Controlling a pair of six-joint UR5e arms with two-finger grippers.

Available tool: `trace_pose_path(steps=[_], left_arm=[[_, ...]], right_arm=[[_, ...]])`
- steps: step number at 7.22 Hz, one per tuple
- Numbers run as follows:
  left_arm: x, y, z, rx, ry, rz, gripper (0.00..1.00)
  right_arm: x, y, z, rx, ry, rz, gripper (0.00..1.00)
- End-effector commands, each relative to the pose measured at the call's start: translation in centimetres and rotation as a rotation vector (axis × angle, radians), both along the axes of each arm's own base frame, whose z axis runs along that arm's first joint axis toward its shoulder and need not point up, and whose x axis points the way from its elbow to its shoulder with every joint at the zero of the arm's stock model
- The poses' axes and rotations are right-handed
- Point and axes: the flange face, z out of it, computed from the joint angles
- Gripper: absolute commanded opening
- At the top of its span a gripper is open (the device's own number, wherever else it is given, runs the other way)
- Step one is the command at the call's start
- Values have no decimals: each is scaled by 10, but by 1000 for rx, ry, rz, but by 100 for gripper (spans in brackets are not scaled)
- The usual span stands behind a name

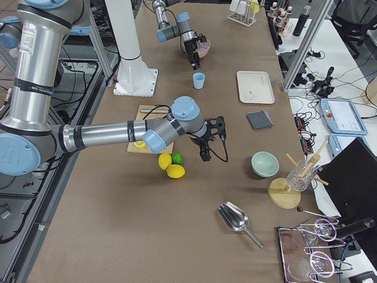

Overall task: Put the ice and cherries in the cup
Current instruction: 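Carry the second ice cube with the left gripper to the cup, then release the ice cube into the cup and withdraw the left arm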

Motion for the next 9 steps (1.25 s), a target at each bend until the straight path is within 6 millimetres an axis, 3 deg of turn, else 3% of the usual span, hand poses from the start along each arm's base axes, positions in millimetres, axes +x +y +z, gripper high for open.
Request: trace_pose_path(steps=[1, 2, 3, 4, 5, 6, 7, 8, 9], left_arm=[[-7, 2, -4, 2, 12, 0, 97], [-26, 8, -3, 1, 5, -3, 97], [-68, 18, 10, -42, -97, 40, 98], [-137, -15, 19, -117, -255, 72, 98], [-191, -27, 30, -64, -405, 144, 99], [-238, -30, 55, -30, -534, 157, 99], [-286, -37, 92, -22, -626, 143, 99], [-344, -44, 150, 26, -750, 182, 99], [-416, -52, 197, 131, -847, 254, 99]], right_arm=[[0, -1, -1, 1, 0, 0, 100], [0, -2, -2, 2, 0, 2, 100], [0, -2, -2, 2, 0, 2, 100], [-2, -2, -2, 0, -2, 0, 100], [-10, -3, -5, 2, -3, -13, 100], [-20, -11, -16, -3, -20, -8, 100], [-44, -22, -35, -29, -52, 0, 100], [-74, -31, -50, -49, -58, 11, 100], [-107, -36, -60, -56, -32, 35, 100]])
